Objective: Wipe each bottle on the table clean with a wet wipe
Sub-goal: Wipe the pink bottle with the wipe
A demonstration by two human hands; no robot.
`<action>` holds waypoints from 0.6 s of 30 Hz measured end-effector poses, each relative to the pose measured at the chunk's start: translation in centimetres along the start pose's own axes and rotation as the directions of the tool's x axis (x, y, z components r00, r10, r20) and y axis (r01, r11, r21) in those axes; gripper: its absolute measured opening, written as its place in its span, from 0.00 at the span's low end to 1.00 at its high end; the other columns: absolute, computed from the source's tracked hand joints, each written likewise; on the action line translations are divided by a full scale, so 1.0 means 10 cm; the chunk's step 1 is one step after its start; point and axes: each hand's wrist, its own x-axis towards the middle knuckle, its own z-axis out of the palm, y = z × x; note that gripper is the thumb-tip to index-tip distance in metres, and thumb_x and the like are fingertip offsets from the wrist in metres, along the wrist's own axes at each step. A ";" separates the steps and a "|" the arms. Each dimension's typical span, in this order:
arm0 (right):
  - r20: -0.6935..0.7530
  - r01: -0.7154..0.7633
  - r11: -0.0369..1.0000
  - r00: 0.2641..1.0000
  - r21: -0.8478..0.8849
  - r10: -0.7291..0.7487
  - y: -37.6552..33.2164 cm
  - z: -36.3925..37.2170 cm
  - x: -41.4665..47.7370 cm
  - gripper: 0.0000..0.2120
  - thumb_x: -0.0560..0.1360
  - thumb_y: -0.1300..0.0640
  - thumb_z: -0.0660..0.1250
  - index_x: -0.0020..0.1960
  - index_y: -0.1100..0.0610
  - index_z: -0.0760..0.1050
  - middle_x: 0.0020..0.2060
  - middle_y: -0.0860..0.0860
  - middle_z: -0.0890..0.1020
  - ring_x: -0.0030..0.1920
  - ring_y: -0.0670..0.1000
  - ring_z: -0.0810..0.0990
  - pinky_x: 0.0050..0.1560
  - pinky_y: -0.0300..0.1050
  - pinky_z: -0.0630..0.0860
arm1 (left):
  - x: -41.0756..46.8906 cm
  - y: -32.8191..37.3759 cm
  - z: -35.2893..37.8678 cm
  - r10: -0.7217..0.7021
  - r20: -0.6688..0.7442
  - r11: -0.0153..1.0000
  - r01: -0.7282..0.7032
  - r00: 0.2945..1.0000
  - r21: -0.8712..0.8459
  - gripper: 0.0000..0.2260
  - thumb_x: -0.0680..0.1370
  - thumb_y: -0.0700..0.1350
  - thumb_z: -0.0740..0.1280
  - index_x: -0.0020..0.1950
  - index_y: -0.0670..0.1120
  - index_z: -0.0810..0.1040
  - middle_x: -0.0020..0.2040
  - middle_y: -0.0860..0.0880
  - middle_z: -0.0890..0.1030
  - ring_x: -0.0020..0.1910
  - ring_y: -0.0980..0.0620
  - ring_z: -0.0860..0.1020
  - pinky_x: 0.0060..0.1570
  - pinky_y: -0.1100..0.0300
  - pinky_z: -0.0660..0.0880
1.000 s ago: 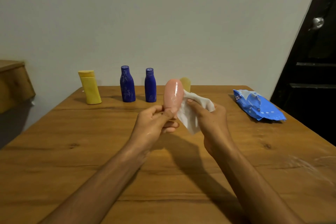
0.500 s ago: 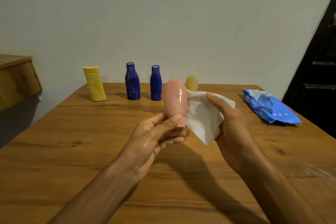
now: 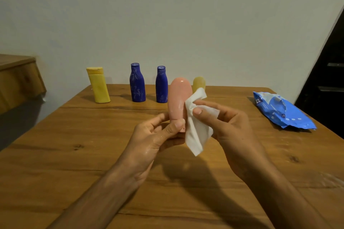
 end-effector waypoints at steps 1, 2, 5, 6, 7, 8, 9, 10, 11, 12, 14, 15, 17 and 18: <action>-0.018 0.037 0.999 0.999 -0.025 -0.037 0.01 0.02 0.02 0.09 0.68 0.53 0.72 0.48 0.48 0.83 0.49 0.43 0.84 0.49 0.43 0.81 0.44 0.41 0.80 | 0.00 0.00 -0.01 0.005 0.005 1.000 -0.005 1.000 -0.006 0.19 0.69 0.43 0.70 0.61 0.45 0.78 0.51 0.44 0.85 0.51 0.46 0.84 0.47 0.57 0.82; -0.031 0.069 0.996 0.997 -0.054 -0.071 0.01 0.04 0.02 0.08 0.68 0.54 0.72 0.47 0.47 0.83 0.48 0.42 0.83 0.47 0.40 0.81 0.40 0.38 0.79 | 0.00 0.00 -0.01 0.005 0.008 1.000 -0.005 1.000 -0.014 0.19 0.70 0.43 0.70 0.60 0.44 0.78 0.51 0.43 0.85 0.51 0.46 0.84 0.47 0.58 0.82; -0.066 0.124 0.985 0.989 -0.124 -0.133 0.05 0.06 0.02 0.08 0.68 0.55 0.73 0.46 0.46 0.82 0.46 0.41 0.83 0.46 0.37 0.80 0.38 0.33 0.78 | 0.01 0.00 -0.03 -0.006 0.021 0.999 0.007 1.000 -0.037 0.18 0.71 0.42 0.69 0.60 0.43 0.79 0.51 0.42 0.85 0.51 0.46 0.84 0.46 0.59 0.82; -0.076 0.131 0.982 0.987 -0.138 -0.142 0.06 0.05 0.02 0.09 0.67 0.55 0.73 0.47 0.47 0.81 0.47 0.41 0.83 0.46 0.37 0.81 0.39 0.34 0.79 | 0.01 0.00 -0.03 -0.011 0.031 0.999 0.012 0.999 -0.042 0.18 0.71 0.42 0.69 0.61 0.42 0.78 0.51 0.42 0.85 0.51 0.46 0.84 0.46 0.59 0.82; -0.083 0.139 0.979 0.985 -0.148 -0.152 0.07 0.04 0.01 0.09 0.67 0.54 0.73 0.47 0.47 0.81 0.47 0.42 0.83 0.46 0.38 0.81 0.40 0.35 0.80 | 0.01 0.00 -0.03 -0.016 0.043 0.999 0.018 0.999 -0.046 0.19 0.71 0.42 0.69 0.61 0.41 0.78 0.52 0.42 0.85 0.52 0.46 0.84 0.47 0.59 0.82; -0.085 0.147 0.977 0.983 -0.153 -0.161 0.06 0.03 0.01 0.10 0.66 0.53 0.73 0.47 0.47 0.81 0.47 0.42 0.83 0.46 0.39 0.81 0.42 0.36 0.80 | 0.01 0.01 -0.02 -0.019 0.055 0.999 0.022 0.998 -0.050 0.19 0.71 0.42 0.68 0.61 0.41 0.78 0.53 0.42 0.85 0.52 0.46 0.84 0.47 0.59 0.81; -0.083 0.157 0.975 0.982 -0.159 -0.172 0.06 0.02 0.01 0.10 0.66 0.53 0.73 0.47 0.47 0.81 0.47 0.43 0.83 0.47 0.39 0.82 0.42 0.36 0.80 | 0.01 0.00 -0.02 -0.018 0.063 0.998 0.022 0.998 -0.052 0.19 0.71 0.42 0.68 0.61 0.41 0.78 0.53 0.41 0.85 0.52 0.46 0.84 0.47 0.59 0.81; -0.080 0.165 0.972 0.980 -0.170 -0.180 0.06 0.01 0.00 0.10 0.66 0.53 0.73 0.47 0.47 0.81 0.47 0.43 0.83 0.47 0.39 0.82 0.43 0.35 0.80 | 0.01 0.00 -0.01 -0.016 0.064 0.998 0.019 0.998 -0.054 0.18 0.71 0.42 0.68 0.61 0.41 0.78 0.52 0.41 0.85 0.52 0.46 0.84 0.46 0.59 0.81; -0.076 0.174 0.967 0.979 -0.187 -0.190 0.06 0.01 0.00 0.09 0.67 0.54 0.73 0.47 0.47 0.81 0.47 0.43 0.83 0.47 0.39 0.81 0.42 0.34 0.80 | 0.01 -0.01 -0.01 -0.010 0.058 0.999 0.013 0.998 -0.053 0.18 0.71 0.41 0.68 0.60 0.42 0.78 0.52 0.42 0.85 0.51 0.46 0.84 0.45 0.60 0.81; -0.074 0.182 0.961 0.977 -0.207 -0.200 0.06 0.01 0.00 0.09 0.67 0.55 0.73 0.47 0.47 0.81 0.47 0.43 0.83 0.46 0.39 0.81 0.42 0.33 0.79 | 0.01 -0.01 0.00 -0.007 0.046 0.999 0.009 0.999 -0.045 0.18 0.71 0.41 0.69 0.60 0.42 0.78 0.51 0.42 0.85 0.50 0.47 0.84 0.44 0.60 0.82; -0.082 0.197 0.949 0.971 -0.247 -0.223 0.06 0.01 0.01 0.08 0.68 0.54 0.73 0.47 0.48 0.81 0.48 0.44 0.83 0.47 0.40 0.81 0.42 0.34 0.80 | 0.00 -0.03 0.00 0.005 0.013 1.000 -0.005 1.000 -0.006 0.19 0.70 0.42 0.69 0.61 0.44 0.77 0.51 0.43 0.85 0.50 0.47 0.84 0.46 0.58 0.82; -0.097 0.210 0.941 0.965 -0.266 -0.242 0.05 0.00 0.02 0.08 0.69 0.54 0.72 0.48 0.49 0.81 0.48 0.44 0.83 0.47 0.40 0.81 0.42 0.36 0.80 | 0.01 -0.04 -0.01 0.013 -0.006 1.000 -0.013 1.000 0.018 0.20 0.70 0.42 0.70 0.62 0.45 0.77 0.50 0.44 0.86 0.50 0.47 0.84 0.48 0.56 0.82; -0.139 0.266 0.904 0.935 -0.334 -0.327 0.03 -0.03 0.03 0.07 0.70 0.54 0.71 0.48 0.48 0.80 0.46 0.43 0.82 0.46 0.41 0.81 0.41 0.36 0.80 | 0.02 -0.05 -0.02 0.026 -0.032 0.998 -0.024 0.999 0.051 0.21 0.69 0.44 0.72 0.62 0.45 0.76 0.50 0.43 0.86 0.50 0.46 0.84 0.50 0.55 0.81; -0.146 0.303 0.875 0.914 -0.377 -0.379 0.01 -0.04 0.03 0.06 0.71 0.54 0.71 0.47 0.46 0.79 0.45 0.41 0.82 0.46 0.40 0.80 0.40 0.34 0.79 | 0.02 -0.06 -0.02 0.030 -0.035 0.998 -0.028 0.999 0.057 0.22 0.68 0.44 0.72 0.62 0.45 0.76 0.50 0.43 0.85 0.49 0.46 0.84 0.50 0.56 0.81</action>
